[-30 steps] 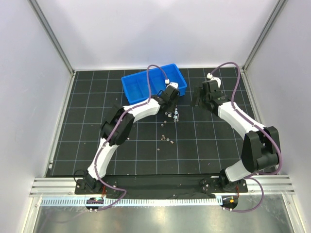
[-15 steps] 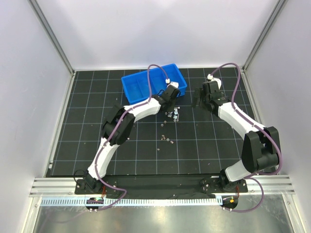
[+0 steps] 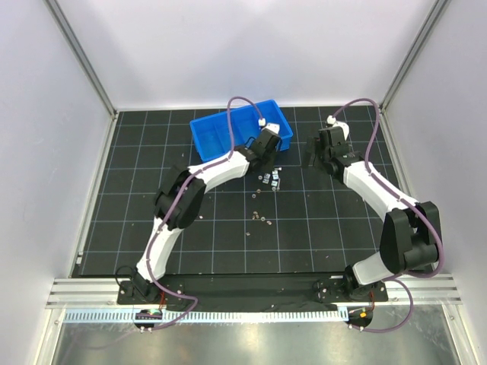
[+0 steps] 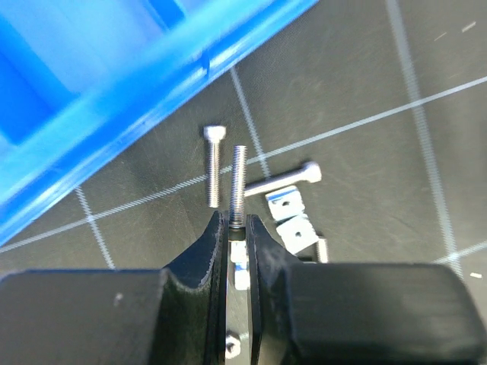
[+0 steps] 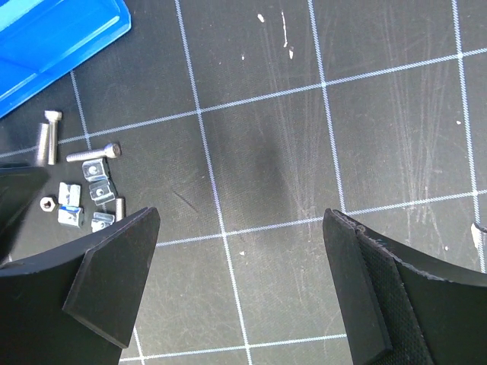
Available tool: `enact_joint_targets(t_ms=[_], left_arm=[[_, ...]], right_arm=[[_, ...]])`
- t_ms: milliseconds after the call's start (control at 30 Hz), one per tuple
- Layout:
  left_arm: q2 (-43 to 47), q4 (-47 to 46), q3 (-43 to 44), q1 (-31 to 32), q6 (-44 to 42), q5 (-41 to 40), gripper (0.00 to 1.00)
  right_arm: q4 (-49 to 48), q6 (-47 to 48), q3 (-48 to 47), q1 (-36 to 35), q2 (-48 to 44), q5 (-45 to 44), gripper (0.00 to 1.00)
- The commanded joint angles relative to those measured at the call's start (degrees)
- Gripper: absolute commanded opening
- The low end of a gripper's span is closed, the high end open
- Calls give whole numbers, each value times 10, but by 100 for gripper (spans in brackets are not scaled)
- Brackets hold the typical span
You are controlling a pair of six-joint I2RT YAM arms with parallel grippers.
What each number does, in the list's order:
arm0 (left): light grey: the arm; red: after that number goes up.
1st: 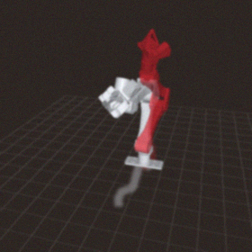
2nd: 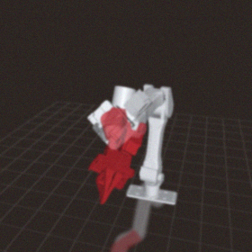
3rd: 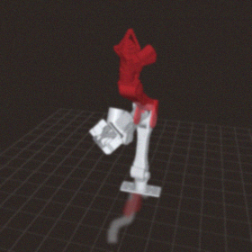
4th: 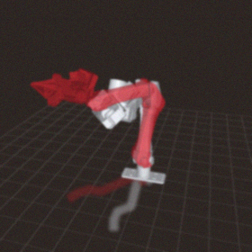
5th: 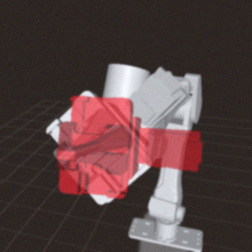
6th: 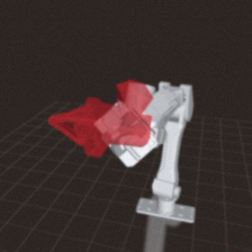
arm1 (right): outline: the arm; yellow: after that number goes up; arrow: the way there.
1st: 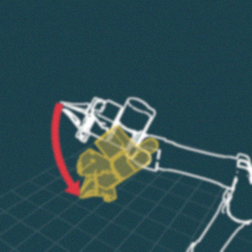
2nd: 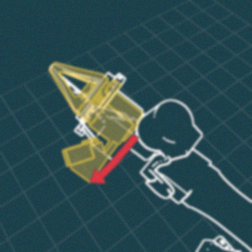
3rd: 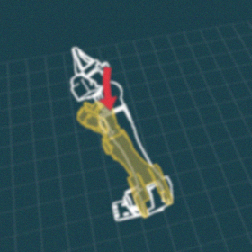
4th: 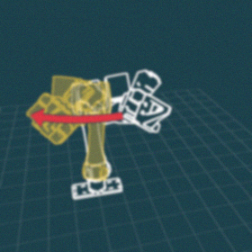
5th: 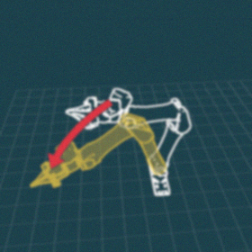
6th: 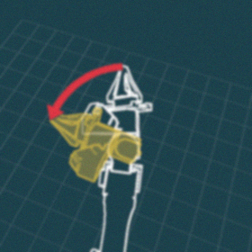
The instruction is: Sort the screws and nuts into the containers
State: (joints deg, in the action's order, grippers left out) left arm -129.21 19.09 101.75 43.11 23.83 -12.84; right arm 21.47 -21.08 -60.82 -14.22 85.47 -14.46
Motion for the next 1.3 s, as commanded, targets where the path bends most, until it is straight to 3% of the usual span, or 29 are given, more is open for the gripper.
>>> enact_joint_targets(t_ms=[0,267,500,800,900,1000,1100,1267], left_arm=[[66,-15,4,2,9,5,5],[83,-41,76,-10,34,-9,7],[-11,-27,211,-32,53,-39,8],[-85,-44,270,-49,53,-49,13],[-89,-63,273,-51,40,-29,23],[-77,-68,271,-51,23,-25,46],[-32,-65,239,-55,11,-40,75],[125,-42,110,-78,23,-59,87]], right_arm=[[-8,3,-1,3,-27,-13,96],[-8,3,-1,9,-34,-11,96],[-13,4,-1,11,-29,-4,96],[-41,5,4,11,-16,66,96],[-54,8,0,10,-7,97,95],[-71,18,-2,5,0,113,95],[-93,46,-6,-9,14,124,94],[-113,92,-40,-27,68,137,92]])
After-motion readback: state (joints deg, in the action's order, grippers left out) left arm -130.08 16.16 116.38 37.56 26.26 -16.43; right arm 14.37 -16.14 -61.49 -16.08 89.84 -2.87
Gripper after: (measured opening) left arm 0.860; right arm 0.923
